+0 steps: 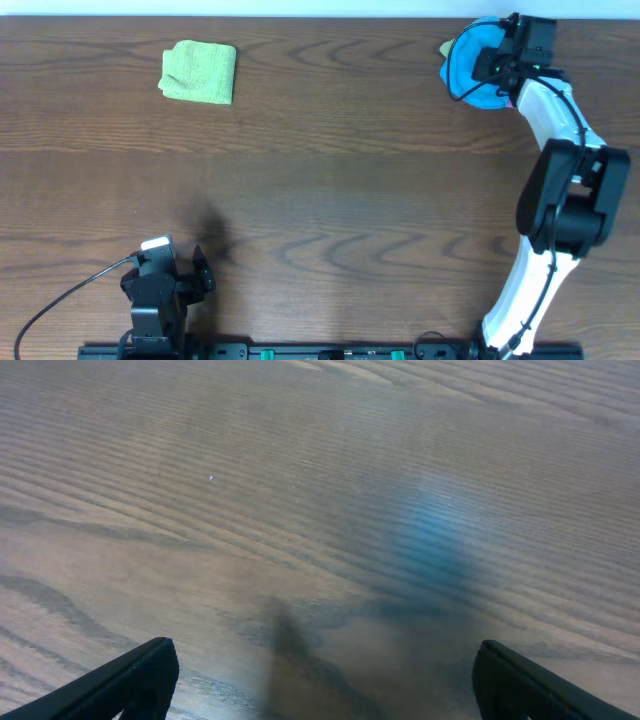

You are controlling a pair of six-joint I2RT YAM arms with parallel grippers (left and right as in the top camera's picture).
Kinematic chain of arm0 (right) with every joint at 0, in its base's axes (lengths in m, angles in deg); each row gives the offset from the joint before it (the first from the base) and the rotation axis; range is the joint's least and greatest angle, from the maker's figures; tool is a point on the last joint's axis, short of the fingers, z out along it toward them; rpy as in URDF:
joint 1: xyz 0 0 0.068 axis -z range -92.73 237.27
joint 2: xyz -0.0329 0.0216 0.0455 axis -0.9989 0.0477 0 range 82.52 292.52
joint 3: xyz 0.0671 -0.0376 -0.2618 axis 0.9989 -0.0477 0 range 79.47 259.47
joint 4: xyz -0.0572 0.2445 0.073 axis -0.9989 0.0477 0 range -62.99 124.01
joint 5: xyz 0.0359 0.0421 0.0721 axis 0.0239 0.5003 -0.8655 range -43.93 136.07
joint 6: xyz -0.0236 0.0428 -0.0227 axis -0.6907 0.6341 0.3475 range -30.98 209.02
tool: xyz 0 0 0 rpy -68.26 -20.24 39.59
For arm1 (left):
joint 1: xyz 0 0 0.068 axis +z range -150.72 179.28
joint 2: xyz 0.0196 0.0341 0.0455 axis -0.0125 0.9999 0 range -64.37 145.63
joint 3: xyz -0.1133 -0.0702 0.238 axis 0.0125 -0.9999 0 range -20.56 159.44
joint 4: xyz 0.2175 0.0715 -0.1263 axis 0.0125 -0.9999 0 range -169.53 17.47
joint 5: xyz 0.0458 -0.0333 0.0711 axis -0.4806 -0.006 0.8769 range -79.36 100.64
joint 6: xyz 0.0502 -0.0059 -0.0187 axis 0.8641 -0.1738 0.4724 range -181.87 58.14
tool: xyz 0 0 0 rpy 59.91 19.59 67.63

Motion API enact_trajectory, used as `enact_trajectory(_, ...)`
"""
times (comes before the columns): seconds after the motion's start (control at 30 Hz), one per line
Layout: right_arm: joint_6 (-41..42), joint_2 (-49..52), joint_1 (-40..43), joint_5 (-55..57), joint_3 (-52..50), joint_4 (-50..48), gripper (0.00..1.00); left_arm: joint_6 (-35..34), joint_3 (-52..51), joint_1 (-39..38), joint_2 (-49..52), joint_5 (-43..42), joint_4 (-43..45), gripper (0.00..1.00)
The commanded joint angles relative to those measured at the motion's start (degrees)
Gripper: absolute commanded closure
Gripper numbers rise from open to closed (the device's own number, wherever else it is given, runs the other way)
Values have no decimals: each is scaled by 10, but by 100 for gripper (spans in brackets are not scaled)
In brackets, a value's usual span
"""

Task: Fold the cloth
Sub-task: 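Lift the blue cloth with the right gripper and drag it to table center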

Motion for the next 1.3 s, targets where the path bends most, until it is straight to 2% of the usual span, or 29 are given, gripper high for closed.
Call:
enact_trajectory(0.0,-16,-85,3,-2,12,8,99,4,-11,-2,-3,5,-6,5)
enact_trajectory(0.2,-20,-155,3,-2,12,66,99,4,-11,-2,-3,5,-6,5)
enact_trajectory(0.37,-20,-196,0,-3,12,155,99,4,-11,-2,-3,5,-6,5)
enact_trajectory(0.57,-59,-255,-29,-35,12,253,99,4,-11,-2,-3,5,-6,5)
enact_trajectory(0.97,-62,-360,-169,-41,12,389,99,4,-11,-2,-3,5,-6,5)
enact_trajectory(1.27,-25,-371,-299,-106,11,429,99,4,-11,-2,-3,5,-6,5)
